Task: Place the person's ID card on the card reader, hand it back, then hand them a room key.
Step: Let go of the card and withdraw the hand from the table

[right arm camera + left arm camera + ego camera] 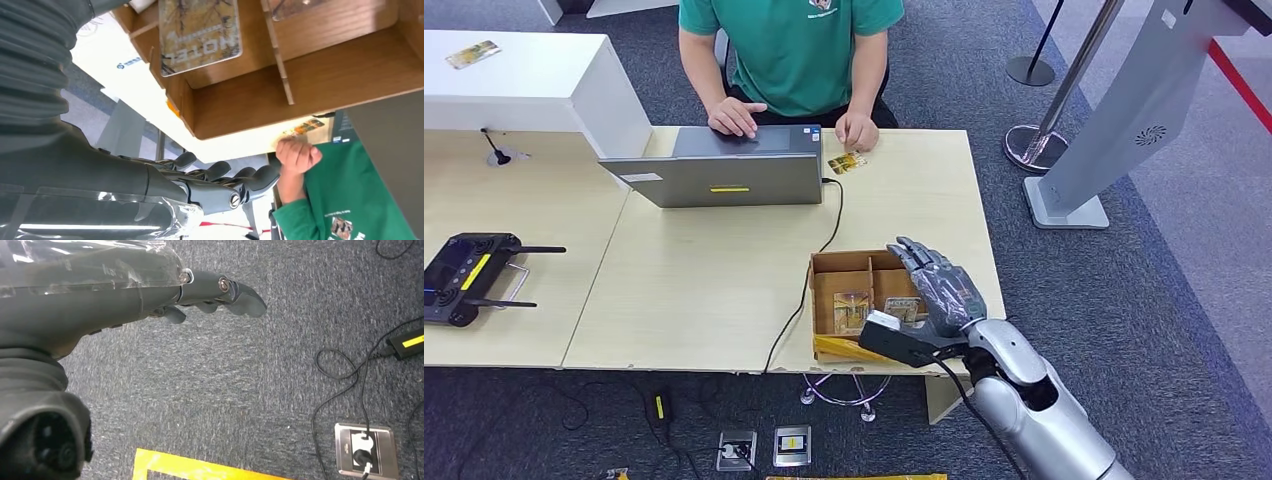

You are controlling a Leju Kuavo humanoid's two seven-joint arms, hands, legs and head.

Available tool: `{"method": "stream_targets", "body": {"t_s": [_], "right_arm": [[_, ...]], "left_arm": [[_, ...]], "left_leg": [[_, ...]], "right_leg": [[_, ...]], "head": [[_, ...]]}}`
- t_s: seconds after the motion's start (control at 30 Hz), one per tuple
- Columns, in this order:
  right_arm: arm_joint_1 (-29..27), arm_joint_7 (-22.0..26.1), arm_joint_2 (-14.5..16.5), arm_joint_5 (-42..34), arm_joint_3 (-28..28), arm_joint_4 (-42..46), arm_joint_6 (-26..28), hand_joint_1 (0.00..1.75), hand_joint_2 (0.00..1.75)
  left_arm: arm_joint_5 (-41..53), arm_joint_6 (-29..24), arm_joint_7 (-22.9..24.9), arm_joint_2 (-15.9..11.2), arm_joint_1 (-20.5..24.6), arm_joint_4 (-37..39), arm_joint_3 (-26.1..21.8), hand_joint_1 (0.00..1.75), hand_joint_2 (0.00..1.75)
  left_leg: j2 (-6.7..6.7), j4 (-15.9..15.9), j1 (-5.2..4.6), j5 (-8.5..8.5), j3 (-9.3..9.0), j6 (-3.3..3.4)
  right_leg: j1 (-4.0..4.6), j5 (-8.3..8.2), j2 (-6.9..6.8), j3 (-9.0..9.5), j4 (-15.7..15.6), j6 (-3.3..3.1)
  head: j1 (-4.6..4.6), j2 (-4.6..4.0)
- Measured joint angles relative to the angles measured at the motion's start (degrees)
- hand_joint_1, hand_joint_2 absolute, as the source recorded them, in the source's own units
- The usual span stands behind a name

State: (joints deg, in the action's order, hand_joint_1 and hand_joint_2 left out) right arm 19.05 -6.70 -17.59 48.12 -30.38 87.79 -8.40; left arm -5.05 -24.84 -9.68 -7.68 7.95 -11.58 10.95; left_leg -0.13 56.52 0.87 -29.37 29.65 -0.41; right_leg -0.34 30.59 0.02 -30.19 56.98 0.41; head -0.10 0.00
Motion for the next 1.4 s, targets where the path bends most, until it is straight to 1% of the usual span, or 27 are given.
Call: {"method": "stream_targets", "body": {"t_s": [0.1, 0.27, 0.37, 0.5, 0.67, 0.83, 1.03, 1.2, 1.4], "right_arm": [[-0.69, -0.71, -1.2, 0.02, 0.4, 0.55, -1.11, 0.0, 1.75], [-2.18, -2.24, -3.63, 0.8, 0.69, 1.34, -4.84, 0.0, 1.75], [-3.14, -2.93, -5.17, 1.38, 1.04, 1.82, -6.16, 0.0, 1.75], [-3.83, -3.27, -6.74, 2.17, 1.39, 2.01, -6.56, 0.0, 1.75], [-4.31, -2.37, -8.52, 3.06, 2.2, 2.02, -5.96, 0.0, 1.75], [-4.35, -1.78, -8.79, 3.43, 2.33, 2.02, -5.53, 0.0, 1.75], [-4.1, -0.34, -8.5, 3.66, 2.32, 2.05, -3.78, 0.0, 1.75], [-3.21, 1.07, -7.98, 3.05, 2.36, 2.62, -1.96, 0.0, 1.75], [-1.68, 2.09, -6.87, 2.87, 2.42, 2.72, -1.63, 0.0, 1.75]], "left_arm": [[-0.02, 0.14, 0.0, -0.14, -0.02, 0.0, 0.04, 0.0, 0.0], [-0.21, 0.37, 0.0, -0.37, -0.02, 0.0, 0.11, 0.0, 0.0], [-0.49, 0.43, 0.06, -0.45, -0.02, 0.0, 0.13, 0.0, 0.0], [-0.65, 0.39, 0.32, -0.46, 0.0, 0.0, 0.2, 0.0, 0.0], [-0.97, 0.32, 0.46, -0.57, 0.01, 0.0, 0.54, 0.0, 0.0], [-1.05, 0.3, 0.46, -0.6, 0.04, -0.01, 0.69, 0.0, 0.0], [-1.05, 0.12, 0.46, -0.53, 0.05, -0.02, 0.86, 0.0, 0.0], [-1.1, -0.37, 0.46, -0.43, 0.05, -0.02, 0.93, 0.0, 0.0], [-1.23, -0.43, 0.45, -0.39, 0.06, -0.02, 0.96, 0.0, 0.0]], "left_leg": [[0.0, 0.0, 0.0, 0.0, 0.0, 0.0], [0.0, 0.0, 0.0, 0.0, 0.0, 0.0], [0.01, 0.0, -0.01, 0.0, 0.0, 0.0], [0.03, 0.0, 0.0, 0.0, -0.02, 0.0], [0.05, 0.0, 0.0, 0.0, -0.01, 0.0], [0.07, 0.0, 0.0, 0.0, -0.02, 0.0], [0.05, 0.0, 0.0, 0.0, -0.01, 0.0], [0.05, 0.0, 0.0, 0.0, -0.02, 0.0], [0.05, 0.0, 0.0, 0.0, -0.02, 0.0]], "right_leg": [[0.0, 0.0, 0.0, 0.0, 0.0, 0.0], [-0.01, 0.0, 0.0, 0.0, -0.01, 0.0], [-0.01, 0.0, 0.0, 0.0, -0.01, 0.0], [0.0, 0.0, 0.0, 0.0, -0.01, 0.0], [0.0, 0.0, 0.0, 0.01, 0.0, 0.0], [0.0, 0.0, 0.01, 0.01, 0.01, 0.0], [0.0, 0.0, 0.0, 0.02, 0.02, 0.0], [0.0, 0.0, 0.0, 0.04, 0.02, 0.0], [0.0, 0.0, 0.0, 0.04, 0.03, 0.0]], "head": [[0.0, 0.0], [0.01, 0.0], [0.01, 0.0], [-0.01, 0.0], [0.0, 0.0], [-0.01, 0.0], [-0.01, 0.0], [0.0, 0.0], [-0.01, 0.0]]}}
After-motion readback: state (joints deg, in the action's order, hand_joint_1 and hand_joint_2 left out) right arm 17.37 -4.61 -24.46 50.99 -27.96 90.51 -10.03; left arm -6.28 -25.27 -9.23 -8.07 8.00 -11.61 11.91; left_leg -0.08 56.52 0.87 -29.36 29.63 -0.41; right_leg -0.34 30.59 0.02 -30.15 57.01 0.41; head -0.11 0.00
